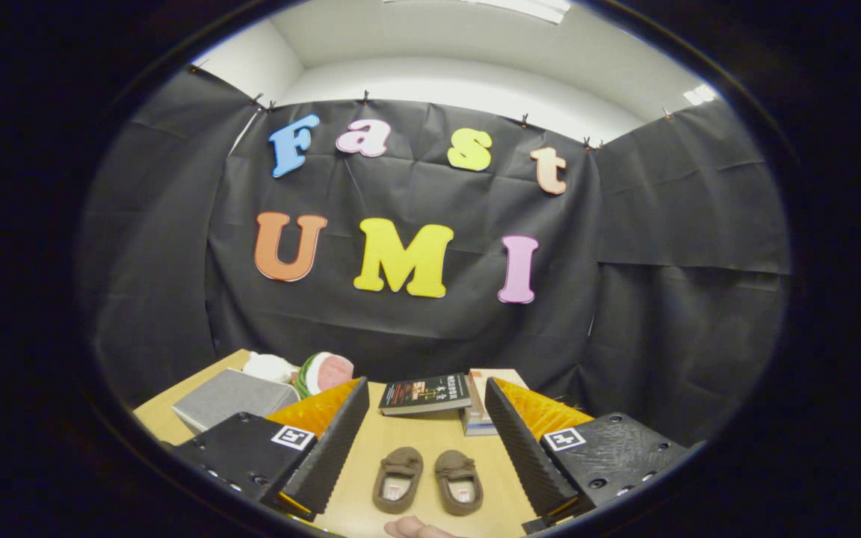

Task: Open the storage box then place both shoes into the box .Put the left shoe in first, then the right shoe, with the right side of both shoes facing outward in a uniform manner.

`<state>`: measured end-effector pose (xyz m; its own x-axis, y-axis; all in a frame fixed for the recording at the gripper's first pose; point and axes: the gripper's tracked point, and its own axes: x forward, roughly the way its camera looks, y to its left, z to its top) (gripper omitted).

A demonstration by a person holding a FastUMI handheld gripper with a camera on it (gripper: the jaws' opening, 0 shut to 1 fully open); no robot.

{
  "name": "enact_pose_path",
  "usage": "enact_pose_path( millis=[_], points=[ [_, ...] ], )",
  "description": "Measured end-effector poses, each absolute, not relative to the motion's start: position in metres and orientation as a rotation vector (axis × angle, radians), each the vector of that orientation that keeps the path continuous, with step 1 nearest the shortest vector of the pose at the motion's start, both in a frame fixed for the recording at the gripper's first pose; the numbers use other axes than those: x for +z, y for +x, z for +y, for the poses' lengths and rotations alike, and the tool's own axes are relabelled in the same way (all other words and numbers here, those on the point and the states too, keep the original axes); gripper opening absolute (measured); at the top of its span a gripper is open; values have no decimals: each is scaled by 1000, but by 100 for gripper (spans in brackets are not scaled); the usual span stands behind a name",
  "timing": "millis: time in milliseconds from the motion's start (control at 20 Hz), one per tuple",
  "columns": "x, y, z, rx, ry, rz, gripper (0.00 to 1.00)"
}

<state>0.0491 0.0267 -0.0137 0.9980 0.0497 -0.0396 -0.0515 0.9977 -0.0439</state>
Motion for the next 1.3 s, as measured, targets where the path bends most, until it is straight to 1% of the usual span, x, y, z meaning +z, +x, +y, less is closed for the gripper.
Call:
enact_pose_path(
  millis=[200, 550, 650, 750, 850, 1000, 1300],
  points=[
    [-47, 80, 49, 133, 1, 117, 95],
    [-150, 150, 129, 381, 183, 432, 96],
    [-173, 163, 162, 481, 249, 520, 96],
    [-194, 164, 202, 650, 332, 634, 96],
    [-216, 164, 231, 785, 436, 761, 96],
    [-247, 178, 256, 877, 601, 940, 96],
    [-249, 185, 286, 1059, 844, 1072, 95]
  ],
)
